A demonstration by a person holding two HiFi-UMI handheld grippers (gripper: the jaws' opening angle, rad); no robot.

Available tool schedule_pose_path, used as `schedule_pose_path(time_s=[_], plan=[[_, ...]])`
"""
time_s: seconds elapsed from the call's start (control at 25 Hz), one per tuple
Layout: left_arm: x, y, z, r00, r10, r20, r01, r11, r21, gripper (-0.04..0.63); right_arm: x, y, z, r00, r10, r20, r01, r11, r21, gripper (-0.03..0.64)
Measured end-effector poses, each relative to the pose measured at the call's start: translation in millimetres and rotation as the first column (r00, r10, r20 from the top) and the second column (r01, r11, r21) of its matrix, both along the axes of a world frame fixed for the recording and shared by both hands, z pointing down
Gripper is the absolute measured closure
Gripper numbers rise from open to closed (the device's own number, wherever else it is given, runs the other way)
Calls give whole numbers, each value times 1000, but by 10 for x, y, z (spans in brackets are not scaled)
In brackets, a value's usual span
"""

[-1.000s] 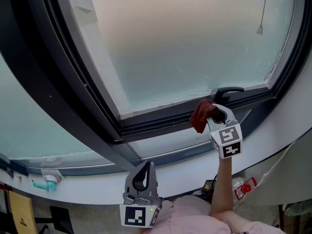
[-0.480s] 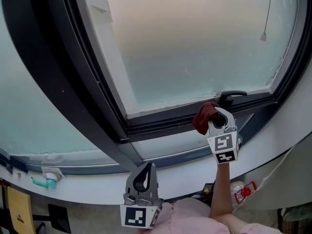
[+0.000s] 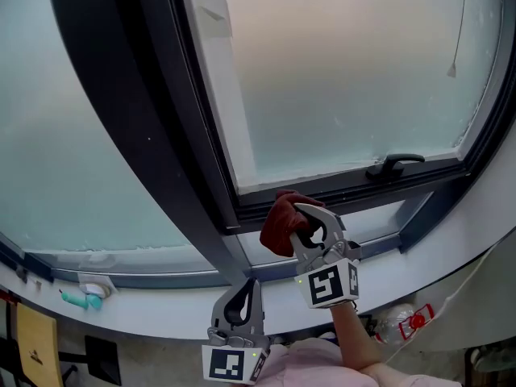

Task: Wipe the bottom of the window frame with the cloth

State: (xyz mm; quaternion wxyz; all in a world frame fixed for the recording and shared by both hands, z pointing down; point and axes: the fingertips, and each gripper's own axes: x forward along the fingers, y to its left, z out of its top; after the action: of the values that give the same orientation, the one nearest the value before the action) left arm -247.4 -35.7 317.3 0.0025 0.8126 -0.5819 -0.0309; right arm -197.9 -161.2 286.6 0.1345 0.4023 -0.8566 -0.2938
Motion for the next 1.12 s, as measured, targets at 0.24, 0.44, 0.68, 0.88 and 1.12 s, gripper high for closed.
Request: schedule_pose_path(time_s=[0.24, 0.44, 0.68, 0.88, 1.12], plan=[[-298, 150, -34, 994, -73, -82, 74, 997, 8, 598, -714, 55, 422, 983, -91, -161, 83, 995, -54, 548], [-483, 199, 29, 991, -100, -85, 100, 995, -6, 598, -892, -36, 538, 979, -78, -190, 66, 996, -65, 551], [-478, 176, 43, 992, -79, -98, 78, 997, -16, 598, -893, -35, 541, 980, -86, -177, 77, 995, -57, 552], [-493, 144, 73, 992, -80, -100, 78, 997, -26, 598, -872, -30, 555, 980, -87, -180, 80, 996, -49, 552], [-452, 125, 87, 992, -75, -99, 72, 997, -31, 598, -813, -35, 569, 981, -89, -170, 80, 995, -61, 551]])
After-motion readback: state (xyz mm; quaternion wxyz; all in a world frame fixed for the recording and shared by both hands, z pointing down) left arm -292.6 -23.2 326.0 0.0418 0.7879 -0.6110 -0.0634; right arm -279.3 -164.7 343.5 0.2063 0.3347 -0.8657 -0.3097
